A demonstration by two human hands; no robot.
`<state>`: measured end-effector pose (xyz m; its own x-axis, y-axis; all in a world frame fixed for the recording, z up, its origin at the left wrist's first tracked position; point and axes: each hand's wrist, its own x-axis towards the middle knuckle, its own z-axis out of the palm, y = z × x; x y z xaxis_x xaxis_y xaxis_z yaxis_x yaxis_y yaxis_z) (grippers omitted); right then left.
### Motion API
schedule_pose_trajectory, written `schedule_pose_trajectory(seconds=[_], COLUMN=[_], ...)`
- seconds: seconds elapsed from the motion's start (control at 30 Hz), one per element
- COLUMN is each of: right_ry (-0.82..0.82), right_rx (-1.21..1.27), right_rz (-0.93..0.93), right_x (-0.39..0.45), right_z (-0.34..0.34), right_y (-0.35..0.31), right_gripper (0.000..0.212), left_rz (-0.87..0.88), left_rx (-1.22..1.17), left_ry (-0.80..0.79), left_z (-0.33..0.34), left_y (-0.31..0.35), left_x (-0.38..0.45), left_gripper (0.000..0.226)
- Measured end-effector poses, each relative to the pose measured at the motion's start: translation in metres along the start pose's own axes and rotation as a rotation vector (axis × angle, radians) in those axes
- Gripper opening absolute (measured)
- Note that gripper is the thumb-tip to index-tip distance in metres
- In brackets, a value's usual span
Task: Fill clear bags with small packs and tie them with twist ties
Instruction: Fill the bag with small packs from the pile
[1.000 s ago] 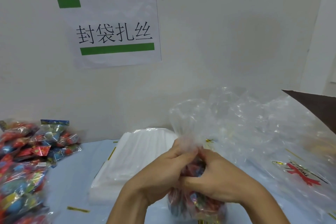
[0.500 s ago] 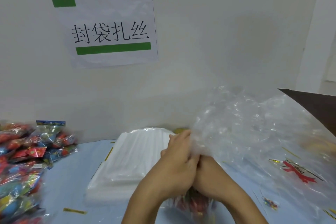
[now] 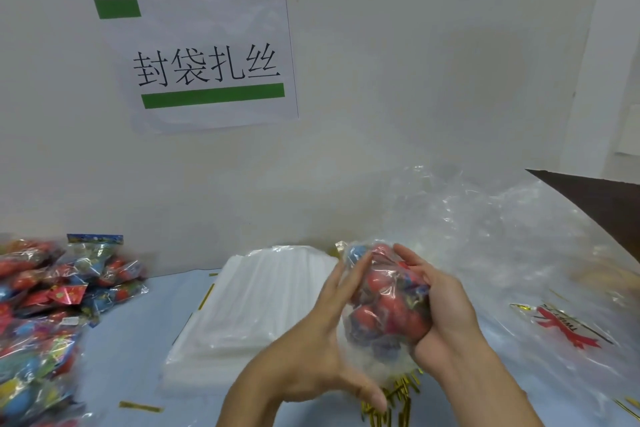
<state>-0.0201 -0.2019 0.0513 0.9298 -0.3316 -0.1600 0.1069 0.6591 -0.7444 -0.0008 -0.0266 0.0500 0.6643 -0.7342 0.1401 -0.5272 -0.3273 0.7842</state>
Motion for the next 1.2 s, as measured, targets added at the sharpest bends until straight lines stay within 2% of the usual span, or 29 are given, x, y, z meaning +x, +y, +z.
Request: schedule_pose_trajectory(seconds=[0.03,0.1,0.17,0.2,0.27,0.33,0.4,0.47,0.57,0.63,0.67,0.7,0.77,0.8,0.87,0.93,0.97,1.0,1.07,1.13,1.2], right_ry=[-0.025,-0.078,-0.146,-0.165,-0.175,-0.180,-0.293,-0.476,-0.736,-0.774,-0.715,-0.602,-0.275,-0.111,0.166,0.275,0.247,0.185,-0.008,-0.258,-0.507], right_rx=[0.052,0.136,0.162,0.149,-0.040,-0.353,-0.543,-0.618,-0.749,-0.744,-0.689,-0.607,-0.386,-0.276,-0.167,-0.144,-0.146,-0.161,-0.342,-0.691,-0.850], right_rz=[0.042,0.086,0.059,0.033,-0.110,-0.314,-0.474,-0.512,-0.405,-0.323,-0.287,-0.259,-0.227,-0.245,-0.291,-0.277,-0.255,-0.232,-0.260,-0.410,-0.422], right_x=[0.000,-0.001,-0.005,-0.007,-0.013,-0.019,-0.027,-0.031,-0.039,-0.042,-0.042,-0.042,-0.034,-0.028,-0.019,-0.017,-0.017,-0.018,-0.022,-0.026,-0.030], right_z=[0.000,0.002,0.007,0.010,0.015,0.019,0.022,0.020,0.017,0.011,0.011,0.012,0.012,0.010,0.008,0.011,0.013,0.016,0.021,0.020,0.018], right_y=[0.002,0.004,0.002,0.001,-0.002,-0.005,-0.010,-0.011,-0.017,-0.019,-0.021,-0.022,-0.024,-0.025,-0.023,-0.015,-0.009,-0.005,-0.002,-0.001,0.001], right_gripper=[0.032,0.031,0.029,0.027,0.027,0.028,0.031,0.030,0.027,0.031,0.035,0.039,0.042,0.039,0.038,0.039,0.038,0.036,0.030,0.028,0.032], left_rz=[0.015,0.125,0.234,0.235,0.195,0.189,0.168,0.091,-0.060,-0.156,-0.206,-0.224,-0.231,-0.156,0.068,0.170,0.201,0.227,0.193,0.011,-0.295], left_rx=[0.059,0.140,0.099,0.026,-0.152,-0.310,-0.475,-0.708,-1.007,-1.099,-1.093,-1.073,-1.046,-1.029,-0.769,-0.396,-0.280,-0.262,-0.420,-0.701,-0.776], left_ry=[0.029,0.173,0.322,0.382,0.441,0.460,0.433,0.391,0.238,0.080,0.028,-0.008,0.050,0.095,0.118,0.135,0.228,0.345,0.502,0.441,0.247], left_z=[0.002,0.007,0.010,0.010,0.006,0.001,-0.003,-0.003,-0.003,0.000,0.002,0.005,0.007,0.006,0.007,0.019,0.024,0.026,0.016,-0.003,-0.014], left_y=[0.000,0.002,0.001,-0.002,-0.006,-0.007,-0.007,-0.011,-0.010,-0.008,-0.006,-0.005,-0.011,-0.012,-0.006,0.000,0.003,0.005,-0.002,-0.011,-0.012], left_x=[0.002,0.008,0.011,0.011,0.011,0.010,0.009,0.007,0.009,0.012,0.014,0.015,0.016,0.015,0.013,0.017,0.021,0.024,0.025,0.016,0.001], left_gripper=[0.135,0.123,0.102,0.091,0.072,0.052,0.047,0.047,0.035,0.028,0.035,0.052,0.086,0.095,0.106,0.109,0.097,0.080,0.054,0.044,0.044])
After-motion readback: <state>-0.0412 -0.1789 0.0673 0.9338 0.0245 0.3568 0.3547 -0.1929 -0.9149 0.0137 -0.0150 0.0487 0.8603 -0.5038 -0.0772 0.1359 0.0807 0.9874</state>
